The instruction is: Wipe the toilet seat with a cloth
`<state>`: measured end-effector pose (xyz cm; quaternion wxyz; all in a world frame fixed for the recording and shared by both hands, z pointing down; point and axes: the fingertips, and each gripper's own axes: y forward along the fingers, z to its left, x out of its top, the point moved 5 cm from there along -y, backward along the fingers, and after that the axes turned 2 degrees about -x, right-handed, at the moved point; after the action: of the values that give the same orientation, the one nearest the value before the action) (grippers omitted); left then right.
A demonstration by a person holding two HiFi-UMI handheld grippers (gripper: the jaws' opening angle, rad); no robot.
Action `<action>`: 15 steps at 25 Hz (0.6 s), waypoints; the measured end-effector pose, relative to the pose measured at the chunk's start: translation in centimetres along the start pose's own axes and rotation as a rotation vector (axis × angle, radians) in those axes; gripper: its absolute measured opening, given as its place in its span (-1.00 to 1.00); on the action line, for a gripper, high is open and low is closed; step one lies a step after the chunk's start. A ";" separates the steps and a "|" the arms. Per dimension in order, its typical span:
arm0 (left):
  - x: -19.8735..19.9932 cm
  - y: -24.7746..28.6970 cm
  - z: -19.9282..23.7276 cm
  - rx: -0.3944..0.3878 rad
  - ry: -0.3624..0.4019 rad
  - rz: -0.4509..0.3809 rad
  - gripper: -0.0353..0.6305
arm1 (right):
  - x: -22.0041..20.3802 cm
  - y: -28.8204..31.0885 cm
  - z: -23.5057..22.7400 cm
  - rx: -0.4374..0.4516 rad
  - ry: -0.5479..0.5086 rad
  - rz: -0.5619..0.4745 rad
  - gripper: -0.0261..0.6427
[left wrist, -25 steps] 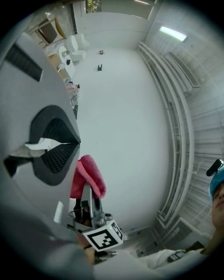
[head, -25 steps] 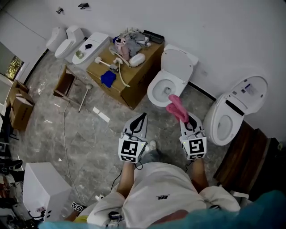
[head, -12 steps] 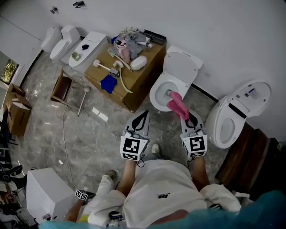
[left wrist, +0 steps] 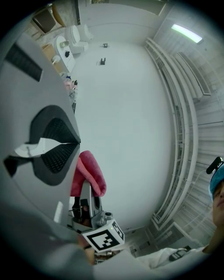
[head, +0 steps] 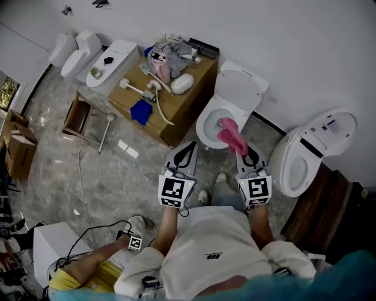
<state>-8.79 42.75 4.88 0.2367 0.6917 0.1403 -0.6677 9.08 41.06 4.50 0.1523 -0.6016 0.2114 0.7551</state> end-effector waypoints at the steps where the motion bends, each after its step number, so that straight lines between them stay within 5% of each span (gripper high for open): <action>1: 0.0 0.3 0.3 -0.001 -0.001 0.000 -0.85 | 0.0 0.4 -0.1 -0.001 -0.001 0.000 -0.86; 15: 0.3 6.5 3.9 0.008 -0.014 0.010 -0.85 | -0.4 6.6 -4.0 0.004 0.000 0.016 -0.86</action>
<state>-8.75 35.16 5.55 0.2383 0.6885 0.1328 -0.6720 9.32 33.39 5.03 0.1477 -0.5996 0.2179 0.7558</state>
